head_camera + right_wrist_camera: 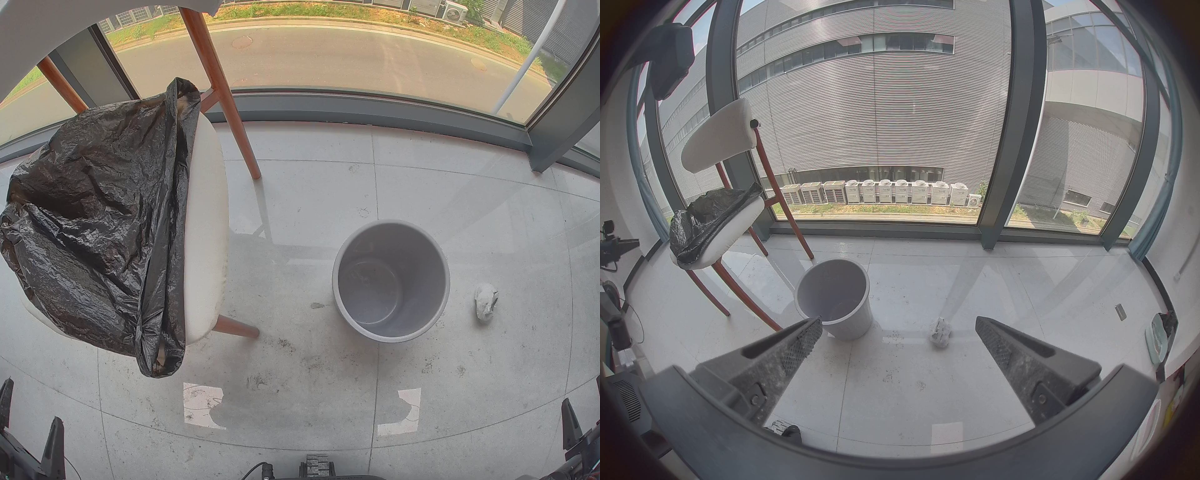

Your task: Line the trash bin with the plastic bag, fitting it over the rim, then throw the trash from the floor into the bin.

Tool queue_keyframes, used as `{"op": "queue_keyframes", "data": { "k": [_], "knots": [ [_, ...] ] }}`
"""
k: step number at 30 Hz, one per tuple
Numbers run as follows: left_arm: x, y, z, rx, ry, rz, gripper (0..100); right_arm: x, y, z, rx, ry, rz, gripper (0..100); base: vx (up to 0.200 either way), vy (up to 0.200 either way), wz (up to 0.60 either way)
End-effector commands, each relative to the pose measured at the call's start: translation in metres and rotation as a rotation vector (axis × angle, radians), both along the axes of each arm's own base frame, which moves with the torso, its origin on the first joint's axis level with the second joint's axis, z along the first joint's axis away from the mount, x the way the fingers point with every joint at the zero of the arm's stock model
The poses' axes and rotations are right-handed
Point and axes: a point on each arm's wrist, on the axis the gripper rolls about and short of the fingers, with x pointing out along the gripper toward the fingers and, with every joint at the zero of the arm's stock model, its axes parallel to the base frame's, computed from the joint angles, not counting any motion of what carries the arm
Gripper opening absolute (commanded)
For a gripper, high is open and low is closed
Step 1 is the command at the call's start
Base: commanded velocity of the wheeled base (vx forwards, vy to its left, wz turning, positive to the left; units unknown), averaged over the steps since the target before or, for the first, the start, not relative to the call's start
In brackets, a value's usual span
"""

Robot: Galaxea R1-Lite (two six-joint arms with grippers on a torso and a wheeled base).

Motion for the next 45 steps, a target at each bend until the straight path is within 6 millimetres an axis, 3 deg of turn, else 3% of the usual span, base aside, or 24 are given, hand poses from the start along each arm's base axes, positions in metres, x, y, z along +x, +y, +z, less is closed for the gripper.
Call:
{"op": "queue_keyframes", "data": {
  "k": [1, 3, 8, 12, 14, 15, 19, 25, 33, 34, 37, 45],
  "knots": [
    [-0.001, -0.001, 0.027, 0.023, -0.024, -0.061, 100, 0.000, 0.000, -0.005, 0.001, 0.006, 0.001, 100, 0.000, 0.000, 0.00],
    [0.014, -0.002, 0.051, 0.032, 0.039, -0.116, 100, 0.000, 0.000, -0.005, 0.001, 0.004, -0.001, 100, 0.000, 0.000, 0.00],
    [0.048, -0.005, 0.087, 0.033, 0.150, -0.241, 100, 0.000, 0.000, -0.005, 0.001, 0.004, 0.001, 100, 0.000, 0.000, 0.00],
    [0.090, -0.007, 0.120, 0.017, 0.197, -0.318, 100, 0.000, 0.000, -0.005, 0.002, 0.004, 0.001, 100, 0.000, 0.000, 0.00],
    [0.102, -0.007, 0.126, 0.007, 0.205, -0.323, 100, 0.000, 0.000, -0.005, 0.001, 0.004, 0.001, 100, 0.000, 0.000, 0.00],
    [0.121, -0.008, 0.136, -0.006, 0.210, -0.325, 100, 0.000, 0.000, -0.005, 0.002, 0.004, 0.001, 100, 0.000, 0.000, 0.00],
    [0.160, -0.008, 0.147, -0.013, 0.210, -0.317, 100, 0.000, 0.000, -0.005, 0.002, 0.004, 0.001, 100, 0.000, 0.000, 0.00],
    [0.195, -0.016, 0.158, -0.034, 0.228, -0.304, 100, 0.000, 0.000, -0.005, 0.004, 0.004, 0.001, 100, 0.000, 0.000, 0.00],
    [0.215, -0.050, 0.166, -0.070, 0.250, -0.296, 100, 0.000, 0.000, -0.005, 0.007, 0.004, 0.001, 100, 0.000, 0.000, 0.00],
    [0.212, -0.072, 0.169, -0.114, 0.265, -0.306, 100, 0.000, 0.000, -0.005, 0.008, 0.004, -0.001, 100, 0.000, 0.000, 0.00],
    [0.202, -0.109, 0.172, -0.141, 0.309, -0.283, 100, 0.000, 0.000, -0.005, 0.008, 0.004, -0.001, 100, 0.000, 0.000, 0.00],
    [0.198, -0.114, 0.169, -0.030, 0.431, -0.166, 100, 0.000, 0.000, -0.005, 0.010, 0.004, 0.001, 100, 0.000, 0.000, 0.00]
  ]
}}
